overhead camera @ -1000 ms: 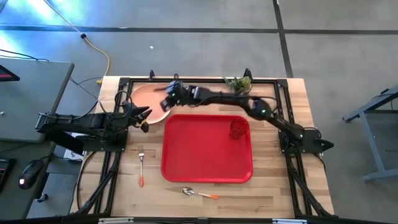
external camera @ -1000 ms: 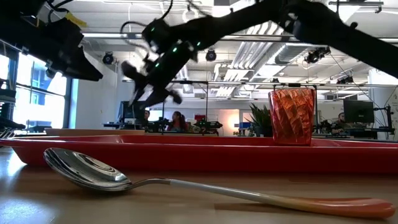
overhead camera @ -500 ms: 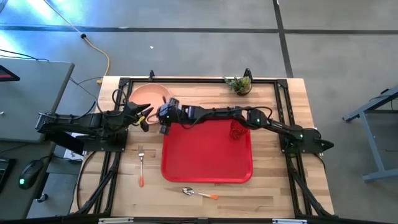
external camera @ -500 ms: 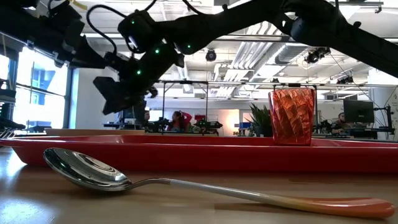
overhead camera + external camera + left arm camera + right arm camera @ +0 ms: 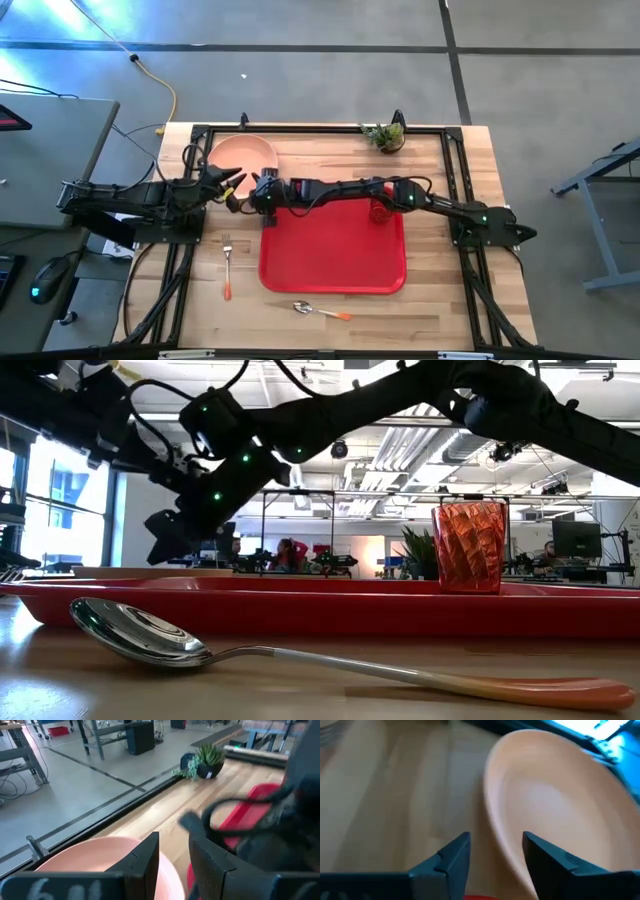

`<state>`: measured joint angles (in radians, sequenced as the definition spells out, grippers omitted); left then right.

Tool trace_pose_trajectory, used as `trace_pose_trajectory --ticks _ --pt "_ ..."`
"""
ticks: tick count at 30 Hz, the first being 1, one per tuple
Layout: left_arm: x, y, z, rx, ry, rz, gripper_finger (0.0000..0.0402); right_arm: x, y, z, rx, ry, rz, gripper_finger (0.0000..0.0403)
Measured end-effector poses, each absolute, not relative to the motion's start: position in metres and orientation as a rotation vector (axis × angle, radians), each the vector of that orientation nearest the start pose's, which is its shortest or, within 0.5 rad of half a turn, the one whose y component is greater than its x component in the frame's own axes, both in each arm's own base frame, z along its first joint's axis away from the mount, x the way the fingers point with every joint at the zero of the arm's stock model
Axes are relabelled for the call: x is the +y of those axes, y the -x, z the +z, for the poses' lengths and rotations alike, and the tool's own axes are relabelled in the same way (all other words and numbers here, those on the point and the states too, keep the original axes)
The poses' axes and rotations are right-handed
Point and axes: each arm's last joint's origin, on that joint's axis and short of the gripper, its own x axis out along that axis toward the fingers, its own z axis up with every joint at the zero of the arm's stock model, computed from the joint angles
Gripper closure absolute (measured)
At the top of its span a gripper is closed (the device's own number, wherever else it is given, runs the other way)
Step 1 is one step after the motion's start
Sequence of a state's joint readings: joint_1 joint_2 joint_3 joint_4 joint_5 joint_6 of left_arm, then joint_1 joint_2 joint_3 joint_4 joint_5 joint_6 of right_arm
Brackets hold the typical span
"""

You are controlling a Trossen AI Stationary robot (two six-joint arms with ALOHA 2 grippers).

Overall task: Pick and place plate/cup/fork/spoon on tray
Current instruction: Put the orange plate on the red serving tray at the bottom left of the red glass

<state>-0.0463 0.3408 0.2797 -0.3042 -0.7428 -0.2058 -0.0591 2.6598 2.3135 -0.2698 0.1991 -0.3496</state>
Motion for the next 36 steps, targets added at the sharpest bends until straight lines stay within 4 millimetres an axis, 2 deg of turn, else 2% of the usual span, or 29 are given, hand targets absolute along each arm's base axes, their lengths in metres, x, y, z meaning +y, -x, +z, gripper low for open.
trace_pose_trajectory --ticks 4,7,10,13,15,22,36 --pt "0.015 -0.103 0.204 0.279 0.051 0.721 0.0304 -0.044 -0.582 0.142 0.668 0.397 -0.237 0.0183" --pt "0.015 -0.103 0.204 0.266 0.082 0.737 0.0304 -0.053 -0.580 0.137 0.675 0.260 -0.182 0.0164" --pt "0.016 -0.102 0.204 0.266 0.070 0.756 0.0304 -0.073 -0.575 0.131 0.720 0.173 -0.190 0.0160" --pt "0.016 -0.102 0.204 0.267 0.067 0.759 0.0304 -0.091 -0.574 0.132 0.706 0.156 -0.258 0.0163" --pt "0.016 -0.102 0.204 0.267 0.067 0.758 0.0304 -0.099 -0.573 0.132 0.692 0.124 -0.244 0.0170" --pt "0.016 -0.102 0.204 0.268 0.065 0.761 0.0304 -0.104 -0.572 0.125 0.717 0.131 -0.175 0.0218" --pt "0.016 -0.103 0.208 0.241 0.019 0.794 0.0304 -0.118 -0.569 0.120 0.746 0.173 -0.259 0.0378"
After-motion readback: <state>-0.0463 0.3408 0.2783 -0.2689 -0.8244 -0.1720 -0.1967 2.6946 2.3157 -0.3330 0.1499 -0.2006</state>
